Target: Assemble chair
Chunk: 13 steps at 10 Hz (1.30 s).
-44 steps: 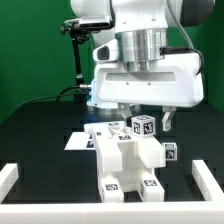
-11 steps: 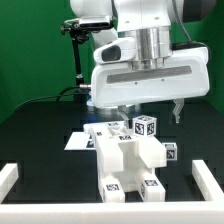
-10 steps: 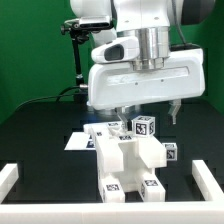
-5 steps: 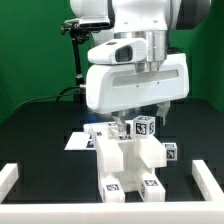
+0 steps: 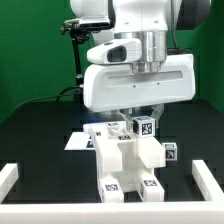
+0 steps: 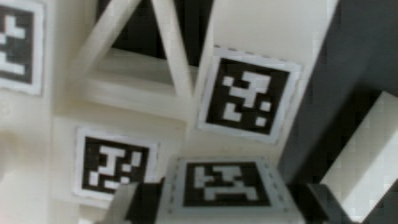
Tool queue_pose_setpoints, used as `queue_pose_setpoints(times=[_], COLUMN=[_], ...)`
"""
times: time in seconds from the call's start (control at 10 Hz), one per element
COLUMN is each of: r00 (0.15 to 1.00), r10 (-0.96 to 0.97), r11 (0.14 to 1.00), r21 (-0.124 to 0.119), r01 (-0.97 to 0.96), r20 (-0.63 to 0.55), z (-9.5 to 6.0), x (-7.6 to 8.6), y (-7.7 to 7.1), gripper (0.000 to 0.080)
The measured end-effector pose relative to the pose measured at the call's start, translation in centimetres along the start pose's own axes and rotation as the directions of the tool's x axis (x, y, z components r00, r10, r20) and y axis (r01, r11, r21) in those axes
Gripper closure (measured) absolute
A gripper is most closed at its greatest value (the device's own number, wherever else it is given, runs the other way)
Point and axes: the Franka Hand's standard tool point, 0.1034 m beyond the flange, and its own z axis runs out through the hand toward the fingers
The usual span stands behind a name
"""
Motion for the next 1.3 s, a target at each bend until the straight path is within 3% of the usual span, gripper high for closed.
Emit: queue_pose_setpoints(times=[0.2,0.4,0.7,0.9,1.2,1.3], r00=[0.990,0.920,0.728,0.559,0.533,0.533], r10=[0.138,0.392,0.685,0.829,0.845,0.845], r11=[0.990,0.920,0.729,0.560,0.534,0.534], r21=[0.001,-0.002,0.016,0.041,0.044,0.044], r01=[-0.138,-0.392,-0.685,-0.828,-0.844,-0.844], r20=[0.000,-0.034,-0.044,-0.031,-0.028,-0.028], z=[0.01,-0.11,-0.13,-0.10,-0.09,-0.08], x=[0.01,0.39,0.54,0.70,0.70,0.70], y=[-0.03,0.25,0.24,0.00,-0.05,-0.06], gripper=[0.0534,0.0534,0.0534,0.0534,0.0534,0.0423])
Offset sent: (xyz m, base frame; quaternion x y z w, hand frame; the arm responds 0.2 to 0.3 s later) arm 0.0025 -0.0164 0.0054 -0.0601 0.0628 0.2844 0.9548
